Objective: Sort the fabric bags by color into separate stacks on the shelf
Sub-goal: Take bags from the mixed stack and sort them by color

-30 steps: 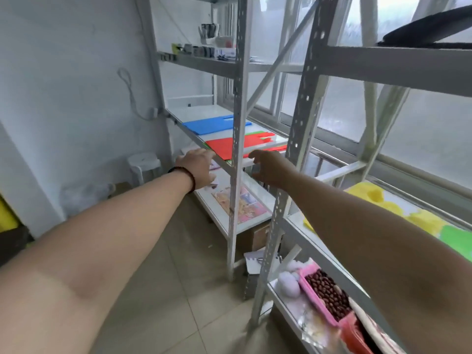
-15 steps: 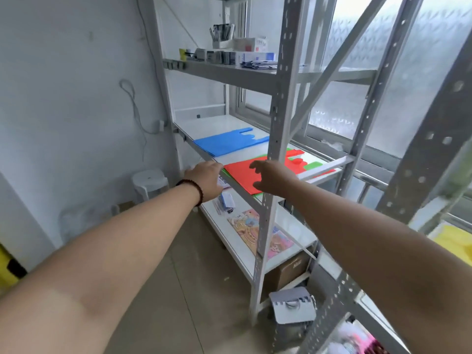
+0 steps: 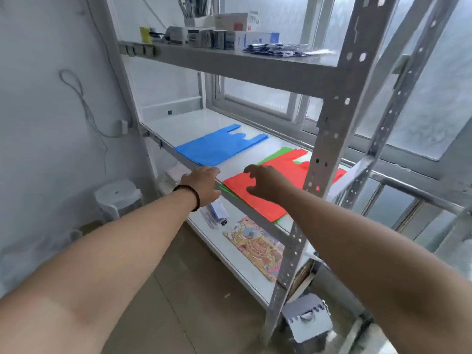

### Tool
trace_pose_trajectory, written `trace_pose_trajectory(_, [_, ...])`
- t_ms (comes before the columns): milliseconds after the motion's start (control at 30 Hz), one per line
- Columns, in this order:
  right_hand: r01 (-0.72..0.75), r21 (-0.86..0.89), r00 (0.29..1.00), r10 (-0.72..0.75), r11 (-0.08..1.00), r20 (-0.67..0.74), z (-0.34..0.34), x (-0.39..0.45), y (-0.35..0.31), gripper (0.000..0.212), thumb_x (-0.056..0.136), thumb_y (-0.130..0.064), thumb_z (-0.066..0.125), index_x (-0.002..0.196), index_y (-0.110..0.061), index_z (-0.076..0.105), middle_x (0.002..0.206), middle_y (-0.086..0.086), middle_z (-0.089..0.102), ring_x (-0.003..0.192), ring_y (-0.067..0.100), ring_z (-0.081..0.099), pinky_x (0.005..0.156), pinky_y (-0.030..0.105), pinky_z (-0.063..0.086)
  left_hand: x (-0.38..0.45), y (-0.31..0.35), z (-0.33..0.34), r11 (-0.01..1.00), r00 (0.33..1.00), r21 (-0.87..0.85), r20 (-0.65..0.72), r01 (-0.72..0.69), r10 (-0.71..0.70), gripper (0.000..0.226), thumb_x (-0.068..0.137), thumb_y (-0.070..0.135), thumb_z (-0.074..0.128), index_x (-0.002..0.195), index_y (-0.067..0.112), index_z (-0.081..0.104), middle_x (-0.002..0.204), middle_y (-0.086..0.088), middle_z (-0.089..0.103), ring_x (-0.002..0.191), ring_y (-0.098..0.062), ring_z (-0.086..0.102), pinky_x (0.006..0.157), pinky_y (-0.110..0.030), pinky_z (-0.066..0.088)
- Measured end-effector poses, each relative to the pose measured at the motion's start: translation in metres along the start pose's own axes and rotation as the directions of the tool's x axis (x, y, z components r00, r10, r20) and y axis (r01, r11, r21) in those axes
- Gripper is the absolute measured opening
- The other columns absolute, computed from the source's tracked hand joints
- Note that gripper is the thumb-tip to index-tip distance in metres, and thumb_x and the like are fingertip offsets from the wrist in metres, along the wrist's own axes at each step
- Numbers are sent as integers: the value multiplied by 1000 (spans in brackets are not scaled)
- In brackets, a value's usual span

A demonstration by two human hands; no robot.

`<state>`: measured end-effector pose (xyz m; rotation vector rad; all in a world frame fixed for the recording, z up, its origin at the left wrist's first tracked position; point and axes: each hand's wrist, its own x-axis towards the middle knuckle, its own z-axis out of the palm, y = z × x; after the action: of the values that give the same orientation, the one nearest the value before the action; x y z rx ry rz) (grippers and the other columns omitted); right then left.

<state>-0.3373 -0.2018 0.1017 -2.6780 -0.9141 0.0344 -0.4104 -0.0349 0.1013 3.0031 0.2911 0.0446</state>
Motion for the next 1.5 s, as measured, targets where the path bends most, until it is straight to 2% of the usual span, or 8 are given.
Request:
trace_pose_trajectory(367, [-349,61,936,351,935,-33,33,77,3,54,84,-20,60,136,-17,47,126,8,61,119,27,53,96,36,46,122,-59,20,955,949,-78,110,-288,295,62,86,32,59,140,14,36,145,-7,38,133,-25,37,109,-45,34])
trace_pose_trajectory(600, [-527,66,849,528,847,-2,53,101,53,55,85,-20,61,137,-13,45,124,10,61,116,28,54,93,35,47,187,-45,56,918,900,-126,185,-376,394,61,87,34,56,141,15,34,145,-5,38,132,-24,39,108,-44,36])
trace_pose_trajectory(833, [-703,119,710,702,701,59,68,127,118,59,84,-24,65,137,-8,44,131,15,56,117,30,54,93,32,44,258,-19,91,901,851,-108,297,-420,433,60,89,33,54,142,13,34,147,-8,37,132,-24,40,109,-40,36])
trace_pose_trajectory(1000, [-826,77,561,828,559,5,80,137,149,49,82,-24,62,127,-9,51,130,14,54,122,33,49,97,36,44,297,1,113,899,843,-171,315,-402,437,61,89,31,55,142,8,35,146,-14,39,133,-27,39,110,-36,34])
trace_pose_trajectory(1133, [-948,74,312,950,309,29,91,137,159,52,84,-28,61,130,-10,45,135,13,40,128,33,37,98,40,40,316,20,132,886,812,-231,358,-402,461,66,89,31,57,143,3,31,148,-17,35,137,-28,34,111,-33,30])
trace_pose_trajectory(1333, [-976,217,52,995,31,90,99,133,166,67,83,-24,65,137,-6,31,139,18,37,128,35,42,102,37,39,336,44,154,917,813,-139,427,-375,397,80,79,52,59,139,9,31,146,-14,33,136,-32,31,110,-44,30])
trace_pose_trajectory(1400, [-961,277,8,994,-22,107,99,133,166,66,82,-20,66,135,-3,30,137,18,42,126,34,46,100,35,41,342,51,154,935,838,-176,417,-307,353,79,78,53,59,138,10,33,144,-13,35,134,-32,33,108,-44,31])
trace_pose_trajectory(1500, [-943,331,6,996,-25,93,100,132,167,52,84,-13,60,130,-1,37,132,17,51,122,34,52,96,35,44,350,60,148,917,884,-389,394,-88,252,66,84,36,61,137,6,37,140,-17,39,128,-34,41,104,-38,35])
